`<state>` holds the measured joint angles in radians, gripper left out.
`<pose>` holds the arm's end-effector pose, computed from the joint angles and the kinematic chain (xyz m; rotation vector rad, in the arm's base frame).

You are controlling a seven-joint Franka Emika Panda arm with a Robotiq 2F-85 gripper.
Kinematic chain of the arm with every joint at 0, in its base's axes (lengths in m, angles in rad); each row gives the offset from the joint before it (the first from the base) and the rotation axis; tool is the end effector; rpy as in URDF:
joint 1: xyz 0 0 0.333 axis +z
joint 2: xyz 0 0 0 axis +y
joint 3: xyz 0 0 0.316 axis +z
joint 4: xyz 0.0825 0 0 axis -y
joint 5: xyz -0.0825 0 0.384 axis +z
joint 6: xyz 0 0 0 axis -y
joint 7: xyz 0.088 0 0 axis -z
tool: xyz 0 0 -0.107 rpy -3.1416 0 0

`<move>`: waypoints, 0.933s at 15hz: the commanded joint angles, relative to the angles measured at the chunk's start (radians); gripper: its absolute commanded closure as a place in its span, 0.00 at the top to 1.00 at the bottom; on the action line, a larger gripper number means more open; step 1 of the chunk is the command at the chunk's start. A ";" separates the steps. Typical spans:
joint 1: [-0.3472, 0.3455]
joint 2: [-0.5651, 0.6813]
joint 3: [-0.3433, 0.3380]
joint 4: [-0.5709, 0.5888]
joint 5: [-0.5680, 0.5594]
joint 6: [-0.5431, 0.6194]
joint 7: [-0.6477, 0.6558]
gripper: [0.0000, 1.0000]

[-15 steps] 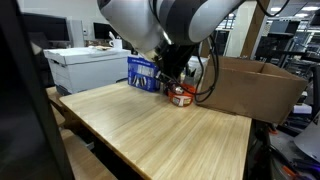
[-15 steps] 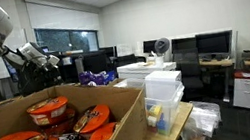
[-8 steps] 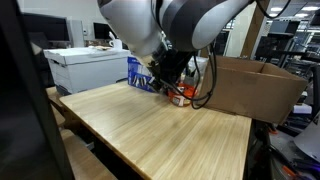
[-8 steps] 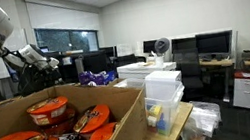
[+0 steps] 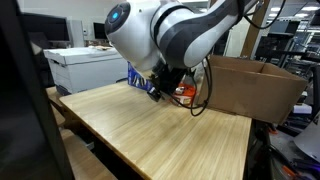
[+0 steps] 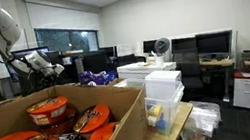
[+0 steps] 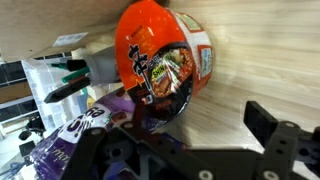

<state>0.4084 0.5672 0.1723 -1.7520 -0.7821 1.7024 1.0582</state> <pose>0.5458 0.2698 0.2346 2.3008 -0.1396 0.0827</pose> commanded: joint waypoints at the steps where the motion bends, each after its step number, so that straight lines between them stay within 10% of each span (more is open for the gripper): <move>1: -0.024 0.014 -0.012 -0.018 0.015 0.055 -0.041 1.00; 14: -0.038 0.072 -0.053 -0.008 0.056 0.026 -0.029 1.00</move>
<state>0.3792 0.6407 0.1230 -1.7530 -0.7589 1.7323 1.0563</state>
